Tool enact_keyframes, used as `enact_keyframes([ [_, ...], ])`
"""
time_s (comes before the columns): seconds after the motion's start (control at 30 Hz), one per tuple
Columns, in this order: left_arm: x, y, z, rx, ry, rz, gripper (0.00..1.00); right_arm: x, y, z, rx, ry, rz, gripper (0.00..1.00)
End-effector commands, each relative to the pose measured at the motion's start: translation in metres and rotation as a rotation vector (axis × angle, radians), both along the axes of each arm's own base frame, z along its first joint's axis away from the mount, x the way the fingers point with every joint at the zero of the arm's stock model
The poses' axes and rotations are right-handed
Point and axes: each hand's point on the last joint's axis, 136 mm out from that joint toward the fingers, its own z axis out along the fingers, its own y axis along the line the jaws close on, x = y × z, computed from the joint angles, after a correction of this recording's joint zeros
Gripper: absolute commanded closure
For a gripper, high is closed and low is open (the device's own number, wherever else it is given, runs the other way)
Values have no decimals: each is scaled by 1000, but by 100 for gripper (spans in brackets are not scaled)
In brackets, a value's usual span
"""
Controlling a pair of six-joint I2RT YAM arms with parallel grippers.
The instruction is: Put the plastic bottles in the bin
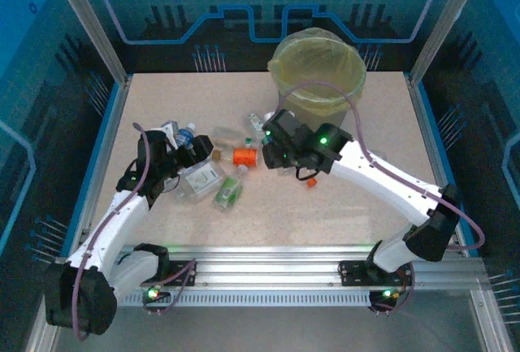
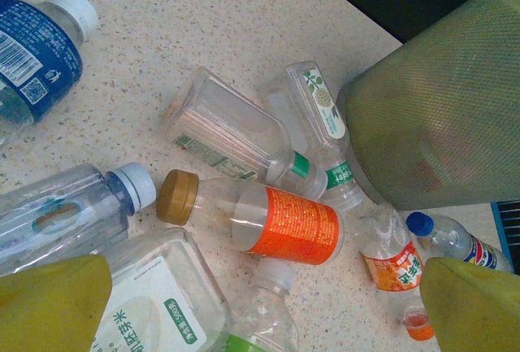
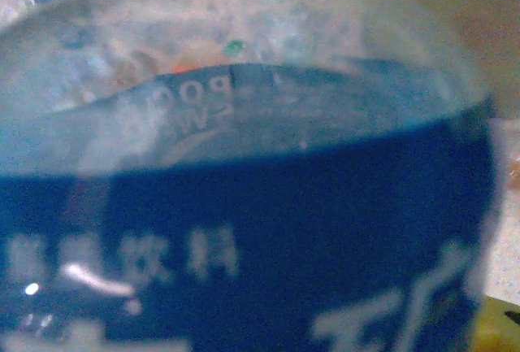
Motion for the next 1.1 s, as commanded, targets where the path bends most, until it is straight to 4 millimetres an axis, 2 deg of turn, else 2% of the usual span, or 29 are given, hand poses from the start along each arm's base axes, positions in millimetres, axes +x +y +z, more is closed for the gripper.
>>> enact_keyframes([
  [0.0,0,1,17,2,-41,-7,1,18,-8,50,72,-119,19,67],
  [0.23,-1,1,23,8,-52,-11,1,60,-33,100,63,-234,21,65],
  [0.47,-3,2,29,15,-67,-10,1,116,-58,129,10,-308,-1,64],
  [0.7,-5,2,31,21,-66,-14,1,167,-79,126,-88,-326,-33,63],
  [0.87,-4,2,31,21,-65,-18,1,200,-95,103,-179,-309,-44,62],
  [1.07,-5,1,31,23,-63,-22,1,222,-125,77,-213,-252,-106,62],
])
